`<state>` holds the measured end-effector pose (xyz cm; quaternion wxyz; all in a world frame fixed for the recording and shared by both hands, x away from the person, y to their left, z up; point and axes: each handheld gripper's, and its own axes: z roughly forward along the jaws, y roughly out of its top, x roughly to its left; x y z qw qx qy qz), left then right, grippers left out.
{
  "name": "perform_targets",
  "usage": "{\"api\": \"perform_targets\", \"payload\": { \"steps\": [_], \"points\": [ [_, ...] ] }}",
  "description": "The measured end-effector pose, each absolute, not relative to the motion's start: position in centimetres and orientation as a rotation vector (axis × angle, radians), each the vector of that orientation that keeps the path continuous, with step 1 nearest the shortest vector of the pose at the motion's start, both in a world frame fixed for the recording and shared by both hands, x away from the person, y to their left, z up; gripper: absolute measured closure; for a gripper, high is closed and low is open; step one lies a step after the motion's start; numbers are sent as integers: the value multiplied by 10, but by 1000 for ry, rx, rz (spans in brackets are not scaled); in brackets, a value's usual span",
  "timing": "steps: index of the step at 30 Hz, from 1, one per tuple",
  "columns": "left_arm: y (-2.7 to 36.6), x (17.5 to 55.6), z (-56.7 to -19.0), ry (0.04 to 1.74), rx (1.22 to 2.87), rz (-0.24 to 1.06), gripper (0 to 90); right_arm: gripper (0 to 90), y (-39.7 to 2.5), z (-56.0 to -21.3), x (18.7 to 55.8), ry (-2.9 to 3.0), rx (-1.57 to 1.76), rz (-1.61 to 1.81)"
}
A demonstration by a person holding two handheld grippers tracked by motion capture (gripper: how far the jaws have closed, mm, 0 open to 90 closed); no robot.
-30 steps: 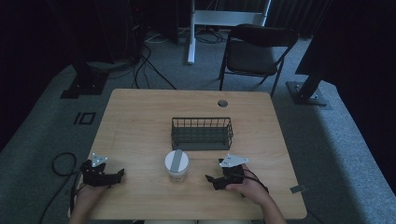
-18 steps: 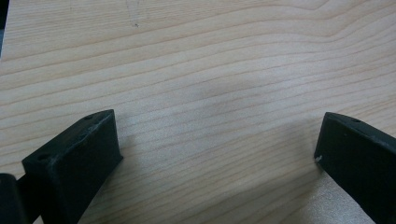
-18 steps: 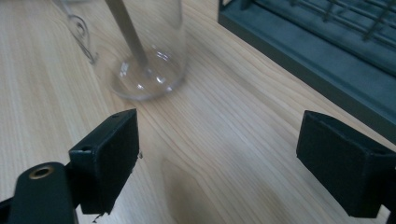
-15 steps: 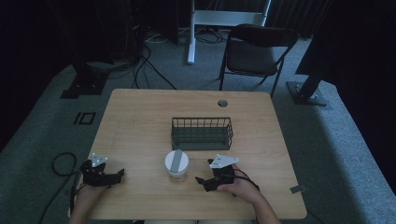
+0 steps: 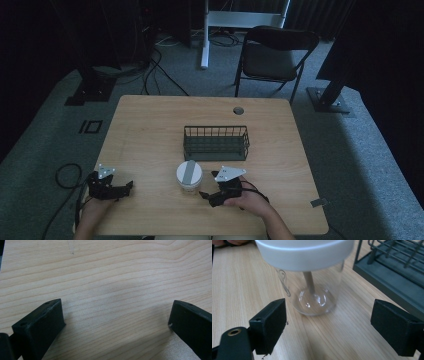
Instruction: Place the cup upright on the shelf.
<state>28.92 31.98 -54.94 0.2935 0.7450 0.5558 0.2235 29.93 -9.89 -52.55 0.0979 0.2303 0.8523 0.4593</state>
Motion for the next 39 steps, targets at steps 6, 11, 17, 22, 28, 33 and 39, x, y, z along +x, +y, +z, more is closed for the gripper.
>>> {"api": "perform_targets", "payload": {
  "steps": [6, 11, 17, 22, 28, 33, 39],
  "points": [
    [320, 289, -549, 1480, 1984, 595, 2, 131, -89, -524, 300, 2527, 663, 1389],
    [320, 289, -549, 1480, 1984, 595, 2, 131, -82, -525, 301, 2523, 651, 1412],
    [320, 289, -549, 1475, 1988, 593, 2, 131, -74, -524, 302, 2509, 624, 1454],
    [320, 289, -549, 1475, 1988, 593, 2, 131, -68, -528, 303, 2514, 624, 1463],
    [320, 289, -549, 1475, 1988, 593, 2, 131, -63, -531, 306, 2506, 624, 1472],
    [320, 289, -549, 1475, 1988, 593, 2, 133, -61, -532, 308, 2498, 631, 1487],
    [320, 289, -549, 1475, 1987, 593, 2, 147, -57, -534, 308, 2459, 619, 1508]
  ]
}}
